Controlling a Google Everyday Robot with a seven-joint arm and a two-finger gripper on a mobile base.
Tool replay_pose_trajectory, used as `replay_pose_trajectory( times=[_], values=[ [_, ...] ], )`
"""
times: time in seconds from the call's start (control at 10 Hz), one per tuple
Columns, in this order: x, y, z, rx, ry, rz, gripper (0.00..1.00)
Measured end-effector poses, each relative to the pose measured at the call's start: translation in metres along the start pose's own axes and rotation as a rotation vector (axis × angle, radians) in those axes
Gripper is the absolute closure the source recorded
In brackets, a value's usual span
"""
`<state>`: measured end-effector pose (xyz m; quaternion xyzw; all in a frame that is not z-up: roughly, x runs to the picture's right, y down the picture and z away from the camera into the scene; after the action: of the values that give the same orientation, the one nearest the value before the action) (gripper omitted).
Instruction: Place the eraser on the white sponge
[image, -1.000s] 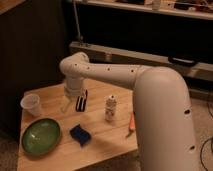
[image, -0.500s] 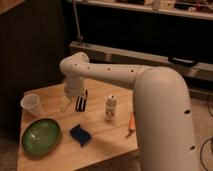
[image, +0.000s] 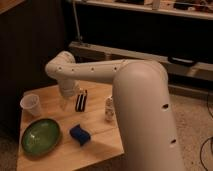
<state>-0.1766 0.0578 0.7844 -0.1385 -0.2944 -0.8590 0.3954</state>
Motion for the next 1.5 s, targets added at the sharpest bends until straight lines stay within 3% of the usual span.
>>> replay_pose_trajectory(
  times=[0.2, 0.5, 0.6, 0.7, 0.9, 1.1, 1.4, 1.5],
  values=[
    [-0.003, 0.005, 0.004, 0.026, 0.025, 0.045, 0.2],
    [-0.014, 0.022, 0.008, 0.109, 0.152, 0.11, 0.2],
    [-0.014, 0.029, 0.012, 0.125, 0.197, 0.126, 0.2],
    [-0.008, 0.036, 0.014, 0.114, 0.207, 0.124, 0.2],
    [0.008, 0.036, 0.021, 0.092, 0.177, 0.115, 0.2],
    [0.02, 0.059, 0.032, 0.058, 0.143, 0.152, 0.2],
    [0.035, 0.08, 0.05, 0.064, 0.113, 0.167, 0.2],
    [0.036, 0.084, 0.054, 0.086, 0.111, 0.164, 0.2]
  ],
)
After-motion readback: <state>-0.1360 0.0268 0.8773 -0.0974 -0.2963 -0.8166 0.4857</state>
